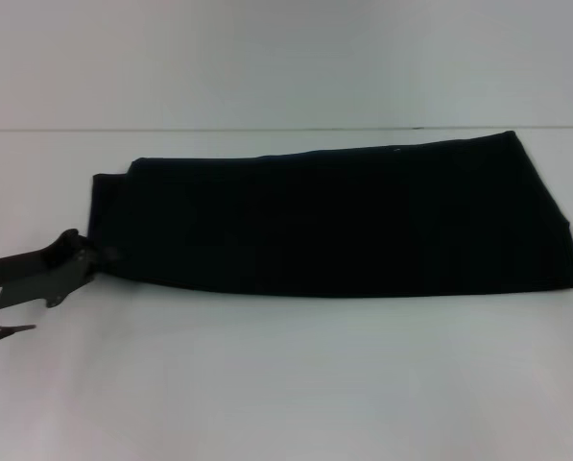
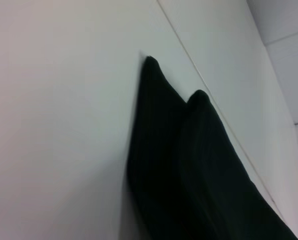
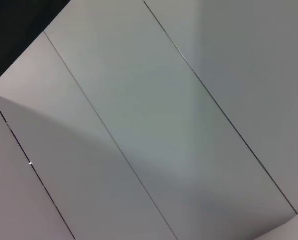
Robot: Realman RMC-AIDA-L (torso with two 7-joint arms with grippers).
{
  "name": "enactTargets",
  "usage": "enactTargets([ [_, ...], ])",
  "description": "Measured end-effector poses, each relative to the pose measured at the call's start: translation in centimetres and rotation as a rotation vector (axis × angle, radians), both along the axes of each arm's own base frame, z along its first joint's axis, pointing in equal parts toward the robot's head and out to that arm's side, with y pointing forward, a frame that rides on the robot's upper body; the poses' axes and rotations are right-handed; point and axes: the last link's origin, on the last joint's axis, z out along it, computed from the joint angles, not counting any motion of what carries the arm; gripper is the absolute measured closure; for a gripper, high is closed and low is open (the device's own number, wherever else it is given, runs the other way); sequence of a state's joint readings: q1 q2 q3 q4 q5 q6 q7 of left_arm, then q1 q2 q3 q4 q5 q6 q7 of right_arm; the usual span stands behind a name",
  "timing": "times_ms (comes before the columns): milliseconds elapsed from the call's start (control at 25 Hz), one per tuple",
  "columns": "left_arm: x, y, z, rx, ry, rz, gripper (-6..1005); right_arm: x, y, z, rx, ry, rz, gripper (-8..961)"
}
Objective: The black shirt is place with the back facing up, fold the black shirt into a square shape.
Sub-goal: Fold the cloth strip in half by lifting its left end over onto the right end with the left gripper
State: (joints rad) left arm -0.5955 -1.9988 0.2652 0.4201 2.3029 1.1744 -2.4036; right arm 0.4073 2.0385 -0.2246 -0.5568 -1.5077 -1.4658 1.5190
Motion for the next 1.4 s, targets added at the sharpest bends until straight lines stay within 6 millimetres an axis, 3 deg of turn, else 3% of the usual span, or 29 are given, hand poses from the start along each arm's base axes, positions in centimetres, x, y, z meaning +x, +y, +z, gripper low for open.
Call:
enactTargets([
  [560, -4.1, -2.1, 3.7, 0.118, 0.081, 0.109, 953, -0.6, 0.9, 0.3, 0.003, 0.001, 0.016, 6],
  [720, -4.0, -2.0, 3.9, 0.122, 0.084, 0.108, 946, -0.3, 0.7, 0.4, -0.003, -0.004, 0.007, 7],
  [960, -0.8, -0.2, 4.1, 0.109, 0.004, 0.005, 936, 0.7, -0.2, 0.0, -0.003, -0.001, -0.033, 7],
  [1240, 6.3, 3.7, 4.0, 0.060, -0.111, -0.188, 925, 0.8, -0.3, -0.3, -0.012, 0.004, -0.041, 7],
  [1400, 11.1, 5.7, 2.1, -0.007, -0.120, -0.310, 918, 0.5, 0.1, -0.6, -0.018, 0.010, -0.033, 6],
])
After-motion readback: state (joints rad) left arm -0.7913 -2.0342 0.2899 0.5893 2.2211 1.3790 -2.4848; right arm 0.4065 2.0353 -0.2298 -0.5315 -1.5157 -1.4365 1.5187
